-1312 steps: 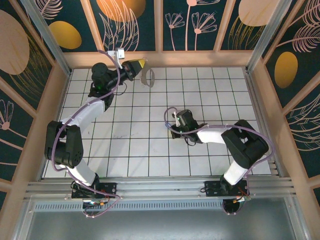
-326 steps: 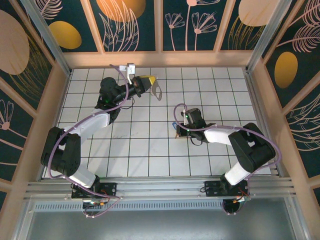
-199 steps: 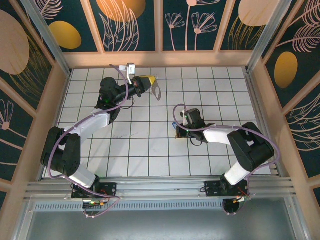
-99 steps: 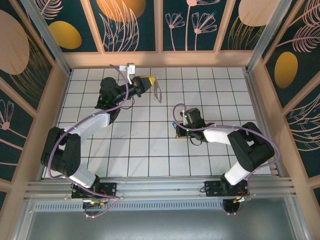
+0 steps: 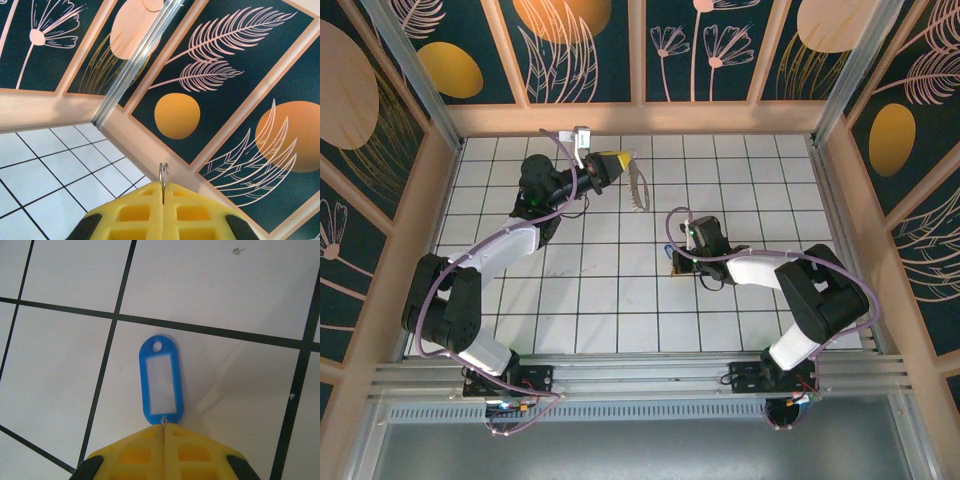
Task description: Put the keys on the keyring
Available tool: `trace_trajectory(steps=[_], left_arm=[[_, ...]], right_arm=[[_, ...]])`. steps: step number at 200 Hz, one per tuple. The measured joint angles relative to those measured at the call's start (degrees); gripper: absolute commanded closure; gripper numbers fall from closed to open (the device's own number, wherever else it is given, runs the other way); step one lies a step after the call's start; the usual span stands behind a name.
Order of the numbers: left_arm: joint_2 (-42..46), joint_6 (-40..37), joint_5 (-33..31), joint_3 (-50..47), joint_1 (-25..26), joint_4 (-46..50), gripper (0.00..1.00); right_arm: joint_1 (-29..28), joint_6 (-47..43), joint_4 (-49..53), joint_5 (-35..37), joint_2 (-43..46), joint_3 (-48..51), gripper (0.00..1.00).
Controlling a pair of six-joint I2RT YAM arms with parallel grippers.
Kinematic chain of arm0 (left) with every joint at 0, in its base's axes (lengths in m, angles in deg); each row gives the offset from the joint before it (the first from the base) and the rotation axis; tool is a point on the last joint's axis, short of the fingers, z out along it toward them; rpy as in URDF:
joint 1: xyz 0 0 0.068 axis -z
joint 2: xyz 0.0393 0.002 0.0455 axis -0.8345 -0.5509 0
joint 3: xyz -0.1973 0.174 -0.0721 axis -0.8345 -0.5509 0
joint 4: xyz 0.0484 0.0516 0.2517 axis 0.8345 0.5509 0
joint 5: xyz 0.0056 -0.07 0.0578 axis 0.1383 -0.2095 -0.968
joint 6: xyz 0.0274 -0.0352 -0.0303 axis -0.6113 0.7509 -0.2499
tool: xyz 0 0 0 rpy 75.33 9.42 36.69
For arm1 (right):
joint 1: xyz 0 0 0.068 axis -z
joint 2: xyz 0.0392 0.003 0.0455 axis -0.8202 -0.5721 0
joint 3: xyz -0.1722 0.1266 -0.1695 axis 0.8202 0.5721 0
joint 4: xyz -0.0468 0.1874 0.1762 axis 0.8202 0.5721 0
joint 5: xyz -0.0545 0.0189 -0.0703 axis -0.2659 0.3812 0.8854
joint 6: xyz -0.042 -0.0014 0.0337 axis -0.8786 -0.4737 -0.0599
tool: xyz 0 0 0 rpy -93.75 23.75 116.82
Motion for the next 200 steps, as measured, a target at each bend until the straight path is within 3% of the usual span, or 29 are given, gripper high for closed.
trace_trajectory(steps=[70,154,200], left_arm=[[0.0,-1.6,0.9,0.0,0.8,0.3,1.0],[0.0,-13.0,3.8,1.3,3.7,9.0,1.0],[-0.3,-19.1,4.7,3.3,6.3,12.8,1.0]], right_arm=[[3.2,0.1,0.8,-0.8,6.9,-0.4,1.0],[11.2,1.6,-1.1,-1.3,21.9,-4.5,1.0],[16.1,2.6,-6.3,-6.8,25.3,-4.5,1.0]])
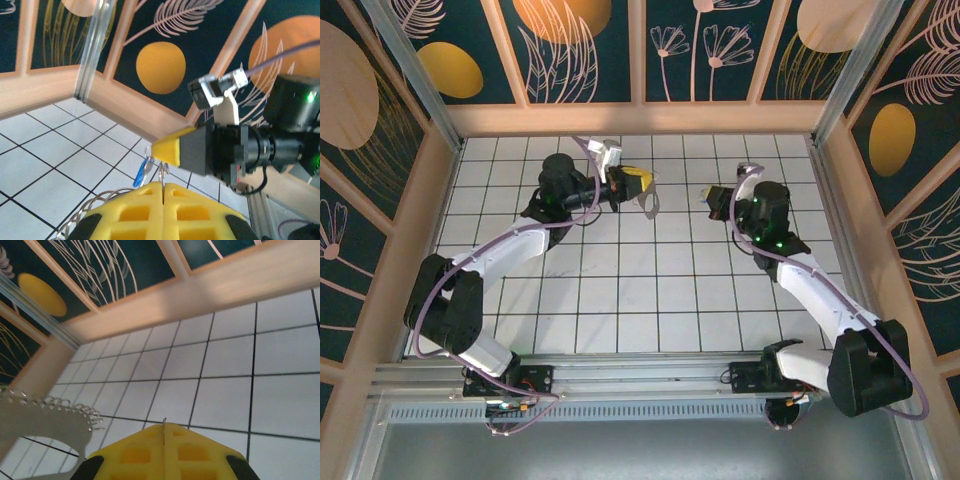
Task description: Put the keys on the keyring
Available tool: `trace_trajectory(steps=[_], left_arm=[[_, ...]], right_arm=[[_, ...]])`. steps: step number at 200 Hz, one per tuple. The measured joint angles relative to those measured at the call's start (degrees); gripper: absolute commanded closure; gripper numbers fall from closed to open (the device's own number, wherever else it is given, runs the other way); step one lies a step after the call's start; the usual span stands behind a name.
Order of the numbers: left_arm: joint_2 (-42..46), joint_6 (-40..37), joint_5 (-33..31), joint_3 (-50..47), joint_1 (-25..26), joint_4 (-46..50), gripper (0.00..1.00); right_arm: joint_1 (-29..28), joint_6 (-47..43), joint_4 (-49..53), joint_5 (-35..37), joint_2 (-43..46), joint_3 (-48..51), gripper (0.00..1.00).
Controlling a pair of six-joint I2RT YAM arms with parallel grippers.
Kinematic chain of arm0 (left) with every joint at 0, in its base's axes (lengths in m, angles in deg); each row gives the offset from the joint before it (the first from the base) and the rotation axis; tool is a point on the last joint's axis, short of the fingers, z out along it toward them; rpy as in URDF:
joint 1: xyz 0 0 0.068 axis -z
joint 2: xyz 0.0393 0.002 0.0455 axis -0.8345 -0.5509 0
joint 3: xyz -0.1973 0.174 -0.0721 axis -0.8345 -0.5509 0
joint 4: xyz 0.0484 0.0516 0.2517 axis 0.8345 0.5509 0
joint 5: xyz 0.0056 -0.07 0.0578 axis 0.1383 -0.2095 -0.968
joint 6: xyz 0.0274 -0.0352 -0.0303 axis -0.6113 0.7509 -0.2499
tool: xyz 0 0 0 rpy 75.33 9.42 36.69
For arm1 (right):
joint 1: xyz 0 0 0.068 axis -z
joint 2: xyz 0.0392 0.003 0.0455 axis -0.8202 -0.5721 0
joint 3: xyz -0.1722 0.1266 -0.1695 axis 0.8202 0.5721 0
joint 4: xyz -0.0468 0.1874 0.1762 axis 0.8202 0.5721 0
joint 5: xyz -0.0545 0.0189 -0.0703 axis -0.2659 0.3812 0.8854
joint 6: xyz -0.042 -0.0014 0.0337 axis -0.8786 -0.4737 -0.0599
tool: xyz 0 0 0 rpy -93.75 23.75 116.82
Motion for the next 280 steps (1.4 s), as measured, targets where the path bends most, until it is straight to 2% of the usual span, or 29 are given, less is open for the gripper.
trace_trajectory(steps=[89,159,210,280], left_arm=[[-1.8,-11.6,-3.1,3.7,5.6,9.0,1.0],[-2.8,-13.8,-4.8,4.6,5.9,11.3,1.0],[-2.8,-13.8,-4.7,4.6,5.9,11.5,1.0],[-2.8,-13.8,-4.6,4.6,5.9,11.5,1.0]], right_arm=[[4.5,0.2,-14.0,-13.7,5.3,4.0,1.0],[4.7,1.4,-21.8,-22.8,5.3,6.6,1.0],[4.1,2.2,-23.9,-25.9,3.1,6.6,1.0],[0.3,1.3,-23.3,-25.9,0.8,5.3,1.0]])
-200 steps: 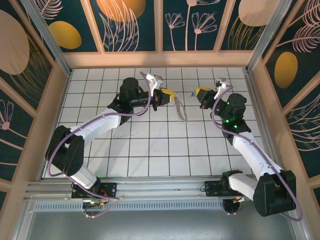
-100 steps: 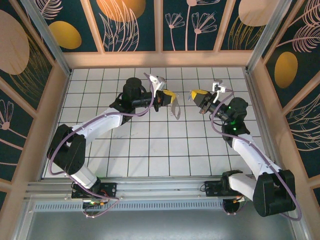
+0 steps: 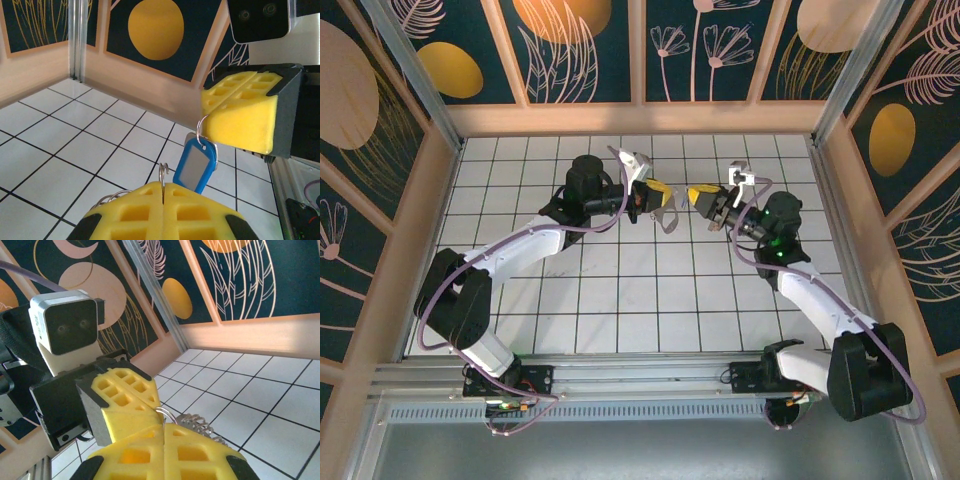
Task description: Put the keys on the keyring
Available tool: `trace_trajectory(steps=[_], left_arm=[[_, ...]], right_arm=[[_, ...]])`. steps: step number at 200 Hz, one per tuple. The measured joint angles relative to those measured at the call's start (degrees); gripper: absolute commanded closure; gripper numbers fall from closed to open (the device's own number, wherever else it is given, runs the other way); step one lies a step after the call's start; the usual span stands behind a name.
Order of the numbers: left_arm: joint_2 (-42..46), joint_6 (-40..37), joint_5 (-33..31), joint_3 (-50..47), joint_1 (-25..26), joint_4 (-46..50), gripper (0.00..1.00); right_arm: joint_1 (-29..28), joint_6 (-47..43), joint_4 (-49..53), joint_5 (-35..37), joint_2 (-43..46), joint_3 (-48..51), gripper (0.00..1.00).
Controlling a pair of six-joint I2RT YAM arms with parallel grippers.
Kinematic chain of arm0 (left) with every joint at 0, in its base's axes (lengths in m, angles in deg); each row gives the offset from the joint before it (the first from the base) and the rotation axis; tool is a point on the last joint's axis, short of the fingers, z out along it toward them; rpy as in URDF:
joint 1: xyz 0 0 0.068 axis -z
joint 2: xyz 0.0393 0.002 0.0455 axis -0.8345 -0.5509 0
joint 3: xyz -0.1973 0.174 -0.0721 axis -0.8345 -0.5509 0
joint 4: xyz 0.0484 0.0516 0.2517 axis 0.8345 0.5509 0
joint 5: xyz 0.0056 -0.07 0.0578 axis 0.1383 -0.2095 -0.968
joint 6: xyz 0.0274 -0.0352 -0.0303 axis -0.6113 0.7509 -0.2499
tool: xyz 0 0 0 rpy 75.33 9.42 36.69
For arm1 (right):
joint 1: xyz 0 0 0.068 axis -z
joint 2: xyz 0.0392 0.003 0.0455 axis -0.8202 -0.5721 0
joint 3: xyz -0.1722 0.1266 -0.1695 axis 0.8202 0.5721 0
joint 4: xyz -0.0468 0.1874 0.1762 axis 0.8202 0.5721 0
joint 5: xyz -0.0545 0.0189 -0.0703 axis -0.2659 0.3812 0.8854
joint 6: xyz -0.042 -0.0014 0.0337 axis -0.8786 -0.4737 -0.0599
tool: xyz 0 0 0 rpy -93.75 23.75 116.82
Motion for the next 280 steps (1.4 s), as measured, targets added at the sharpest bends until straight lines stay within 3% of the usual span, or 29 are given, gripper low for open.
trace_trajectory(steps=[94,280], left_arm=[[0.0,0.0,0.0,0.1,0.4,0.0,1.0],[0.0,0.0,-0.4,0.4,0.3,-0.2,1.0]], right_arm=[[-3.6,-2.6,2.3,0.3,-2.2,-2.2,1.0],[-3.7,-4.8,7.7,4.2,-5.2,-5.1,1.0]])
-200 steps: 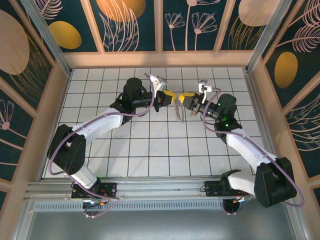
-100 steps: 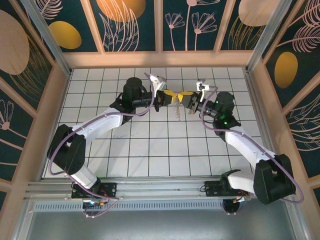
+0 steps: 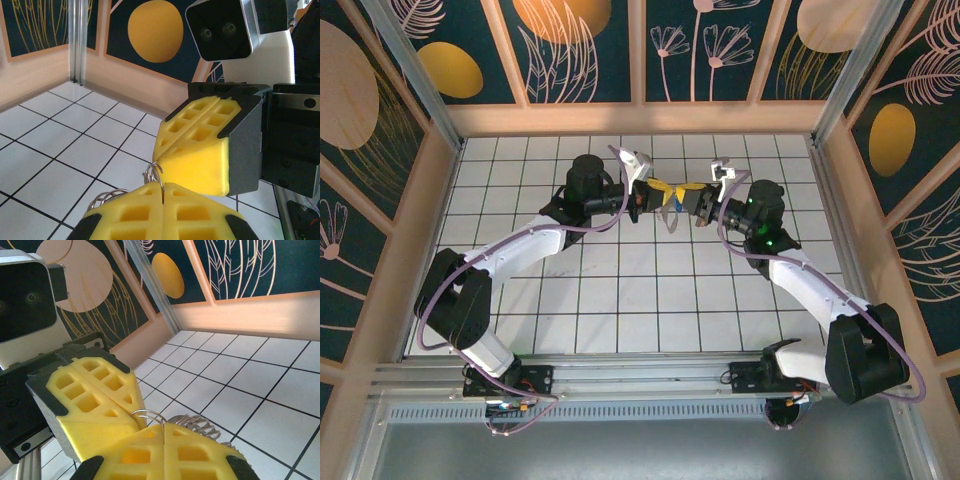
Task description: Put the keys on the keyring
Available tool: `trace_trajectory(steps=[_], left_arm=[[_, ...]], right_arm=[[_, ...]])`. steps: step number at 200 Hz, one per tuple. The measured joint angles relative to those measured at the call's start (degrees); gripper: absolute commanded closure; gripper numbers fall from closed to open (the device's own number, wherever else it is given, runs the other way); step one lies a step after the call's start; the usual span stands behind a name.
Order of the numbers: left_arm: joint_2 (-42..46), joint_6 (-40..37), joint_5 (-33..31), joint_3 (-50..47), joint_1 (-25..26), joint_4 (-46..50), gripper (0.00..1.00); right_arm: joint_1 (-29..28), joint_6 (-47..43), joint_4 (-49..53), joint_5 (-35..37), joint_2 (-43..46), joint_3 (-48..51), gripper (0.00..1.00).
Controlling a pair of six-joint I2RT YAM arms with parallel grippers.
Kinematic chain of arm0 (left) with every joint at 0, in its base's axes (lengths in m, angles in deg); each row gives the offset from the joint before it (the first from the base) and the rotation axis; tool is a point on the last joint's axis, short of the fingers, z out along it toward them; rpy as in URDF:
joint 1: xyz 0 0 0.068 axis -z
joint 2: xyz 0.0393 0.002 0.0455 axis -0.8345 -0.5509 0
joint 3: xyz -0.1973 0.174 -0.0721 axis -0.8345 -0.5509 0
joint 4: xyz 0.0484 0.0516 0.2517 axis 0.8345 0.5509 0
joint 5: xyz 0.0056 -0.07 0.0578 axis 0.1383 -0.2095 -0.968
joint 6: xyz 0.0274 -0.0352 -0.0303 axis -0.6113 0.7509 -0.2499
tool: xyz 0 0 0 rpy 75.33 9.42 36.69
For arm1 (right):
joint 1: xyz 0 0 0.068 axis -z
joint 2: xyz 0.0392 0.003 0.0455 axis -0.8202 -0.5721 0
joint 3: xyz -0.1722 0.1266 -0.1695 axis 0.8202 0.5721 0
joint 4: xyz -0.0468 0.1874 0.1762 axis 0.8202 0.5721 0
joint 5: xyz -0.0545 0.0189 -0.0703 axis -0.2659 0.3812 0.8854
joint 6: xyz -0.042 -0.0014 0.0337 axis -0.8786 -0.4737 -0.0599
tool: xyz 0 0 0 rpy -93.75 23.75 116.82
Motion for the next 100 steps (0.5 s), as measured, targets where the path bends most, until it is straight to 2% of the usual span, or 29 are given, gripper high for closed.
trace_trajectory(steps=[100], left_arm=[[0.0,0.3,-1.1,-0.2,0.1,-1.3,1.0]], right_arm=[[0.9,0.1,0.8,-0.1,1.5,0.6,1.0]])
